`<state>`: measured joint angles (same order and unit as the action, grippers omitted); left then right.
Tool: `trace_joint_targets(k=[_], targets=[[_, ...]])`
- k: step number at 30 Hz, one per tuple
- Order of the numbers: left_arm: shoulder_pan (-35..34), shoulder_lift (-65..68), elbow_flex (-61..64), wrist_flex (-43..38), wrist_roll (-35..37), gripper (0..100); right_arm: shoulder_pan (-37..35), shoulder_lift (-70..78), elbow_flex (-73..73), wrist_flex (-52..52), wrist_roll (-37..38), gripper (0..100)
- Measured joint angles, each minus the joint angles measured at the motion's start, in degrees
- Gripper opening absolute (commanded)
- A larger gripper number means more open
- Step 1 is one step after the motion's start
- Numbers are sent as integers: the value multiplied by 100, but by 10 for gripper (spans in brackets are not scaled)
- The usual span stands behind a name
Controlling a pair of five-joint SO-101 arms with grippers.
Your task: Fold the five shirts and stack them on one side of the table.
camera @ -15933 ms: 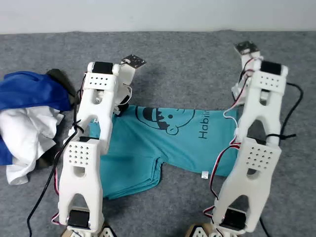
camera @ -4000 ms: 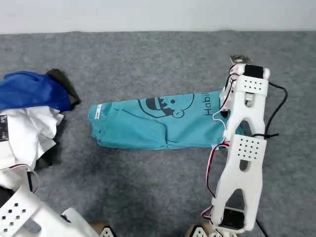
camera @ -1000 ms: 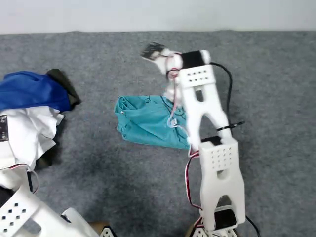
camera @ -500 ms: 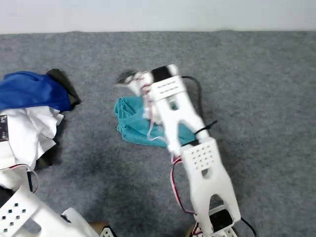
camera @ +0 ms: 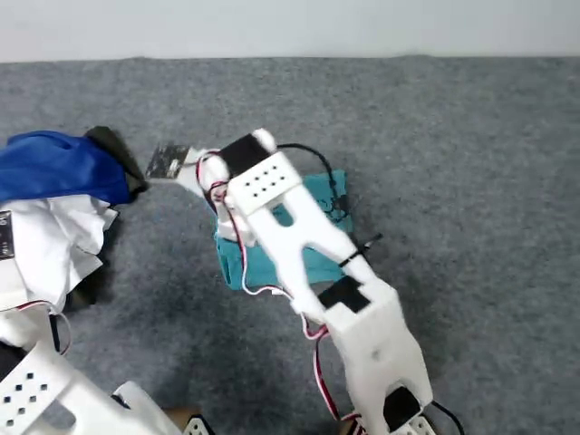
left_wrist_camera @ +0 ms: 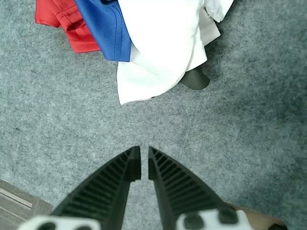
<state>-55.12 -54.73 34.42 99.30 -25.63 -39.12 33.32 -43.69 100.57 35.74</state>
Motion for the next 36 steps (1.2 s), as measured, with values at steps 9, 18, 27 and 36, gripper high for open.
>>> trace_joint_targets(k=[9, 18, 27, 36], targets=[[0, 0, 0, 0, 9, 36, 607, 475, 79, -9, 141, 11], [0, 0, 0, 0, 9, 36, 334, 1363, 176, 0, -18, 10], [0, 0, 0, 0, 9, 36, 97, 255, 1257, 0, 97, 10], [0, 0, 0, 0, 9, 36, 53, 70, 1222, -721, -158, 10]])
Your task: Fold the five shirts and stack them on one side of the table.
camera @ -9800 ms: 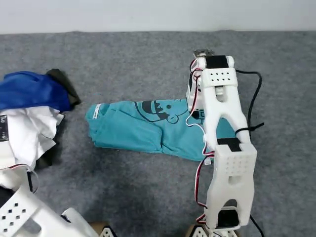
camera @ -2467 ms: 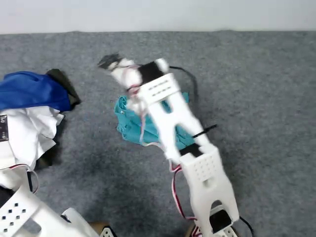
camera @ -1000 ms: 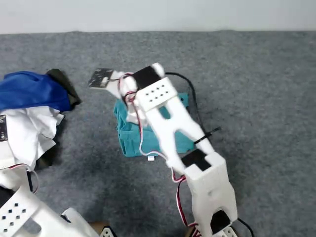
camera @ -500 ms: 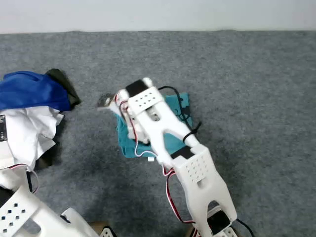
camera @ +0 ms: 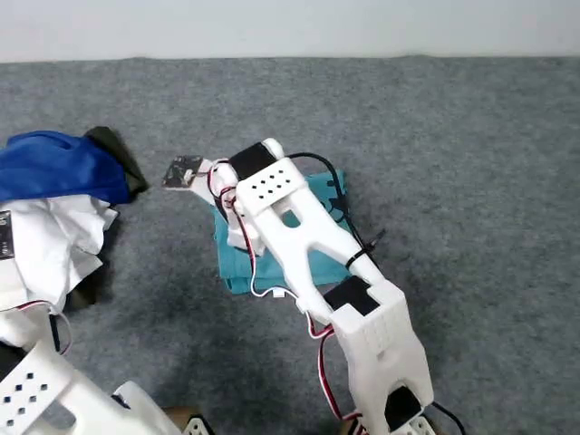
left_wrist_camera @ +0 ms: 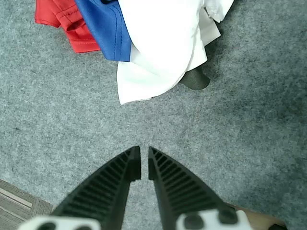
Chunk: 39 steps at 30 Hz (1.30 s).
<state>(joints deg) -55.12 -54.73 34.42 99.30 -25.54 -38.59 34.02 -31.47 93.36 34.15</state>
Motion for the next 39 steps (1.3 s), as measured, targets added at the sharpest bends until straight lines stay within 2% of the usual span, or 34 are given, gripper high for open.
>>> trace_joint_targets(k=[9, 18, 20, 23, 27, 31, 39], targets=[[0, 0, 0, 0, 0, 36, -501, 475, 0, 695, -316, 10], [0, 0, 0, 0, 0, 36, 281, -237, 0, 703, -1020, 19], [0, 0, 0, 0, 0, 36, 519, -369, 0, 703, -1327, 61], [0, 0, 0, 0, 0, 37, 870, -413, 0, 703, -1802, 189], [0, 0, 0, 0, 0, 39, 1424, -413, 0, 703, -2822, 324], [0, 0, 0, 0, 0, 39, 1864, -378, 0, 607, -3745, 340], [0, 0, 0, 0, 0, 39, 1978, 677, 0, 167, -4202, 340]])
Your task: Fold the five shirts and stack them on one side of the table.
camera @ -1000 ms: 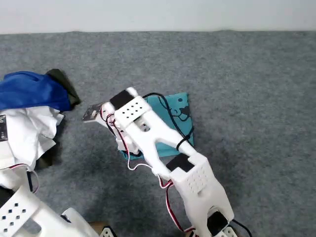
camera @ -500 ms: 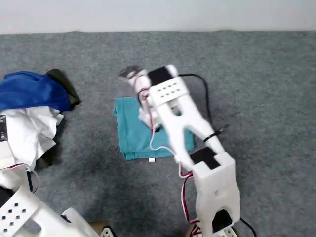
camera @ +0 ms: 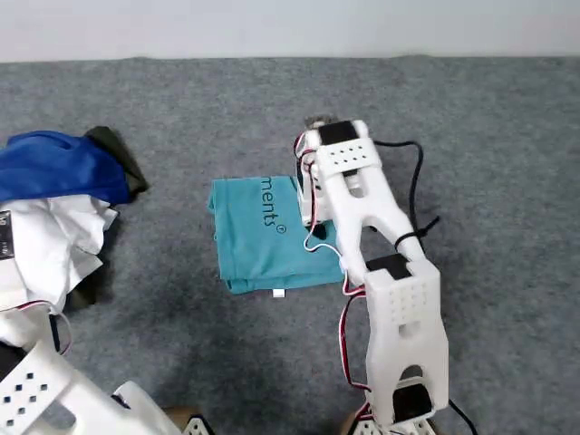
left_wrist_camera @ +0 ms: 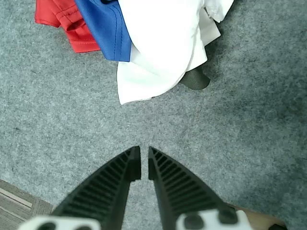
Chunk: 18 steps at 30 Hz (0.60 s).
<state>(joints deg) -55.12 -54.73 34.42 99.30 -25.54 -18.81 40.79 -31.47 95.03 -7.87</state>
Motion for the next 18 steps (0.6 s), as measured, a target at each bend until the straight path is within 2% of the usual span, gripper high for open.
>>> trace_joint_targets(k=[9, 11, 15, 18], targets=[[0, 0, 0, 0, 0, 37, -9, 571, -123, -352, -97, 329], [0, 0, 0, 0, 0, 37, -9, 686, -220, -343, -97, 268], [0, 0, 0, 0, 0, 37, -18, 756, -299, -246, -97, 84], [167, 0, 0, 0, 0, 36, -18, 800, -360, -220, 0, 5]])
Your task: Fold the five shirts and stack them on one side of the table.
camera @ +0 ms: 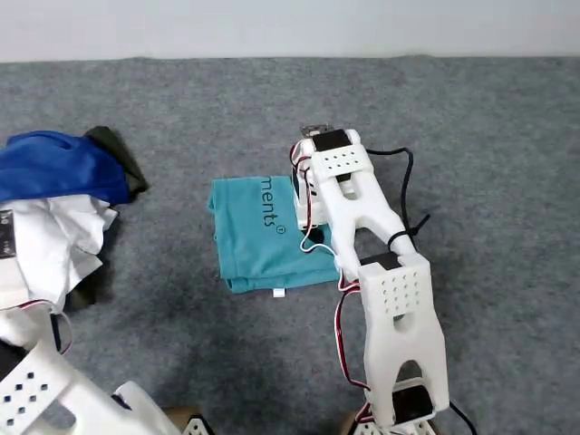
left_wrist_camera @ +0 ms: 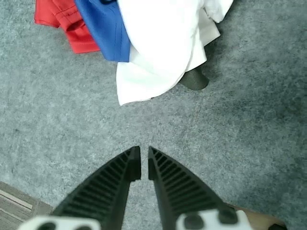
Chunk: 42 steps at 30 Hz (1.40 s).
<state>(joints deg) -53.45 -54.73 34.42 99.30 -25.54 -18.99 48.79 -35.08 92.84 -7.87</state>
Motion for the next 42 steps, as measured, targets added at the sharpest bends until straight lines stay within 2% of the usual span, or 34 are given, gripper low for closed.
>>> trace_joint_targets(k=[9, 11, 15, 20, 23, 26, 32, 35, 39, 42], targets=[[607, 0, 0, 0, 0, 36, 185, -167, 44, 290, 413, 9], [615, 0, 0, 0, 0, 36, 343, -325, 53, 378, 791, 9], [615, 0, 0, 0, 0, 36, 932, -756, 53, 413, 2075, 9], [615, -9, 0, 0, 0, 36, 1635, -835, 62, -246, 4615, 9], [615, -9, 0, 0, 9, 36, 1635, -835, 62, -818, 5934, 9], [615, -9, 0, 0, 9, 36, 1442, -835, 62, -1363, 6629, 9], [615, -9, 0, 0, 26, 36, 1152, -835, 62, -1952, 6848, 10], [615, -9, 0, 0, 26, 36, 1169, -853, 62, -1987, 6708, 90], [615, -9, 0, 0, 26, 36, 1231, -1125, 70, -1776, 5785, 271], [615, -9, 18, 0, 26, 36, 1327, -1468, 70, -1477, 4571, 336]])
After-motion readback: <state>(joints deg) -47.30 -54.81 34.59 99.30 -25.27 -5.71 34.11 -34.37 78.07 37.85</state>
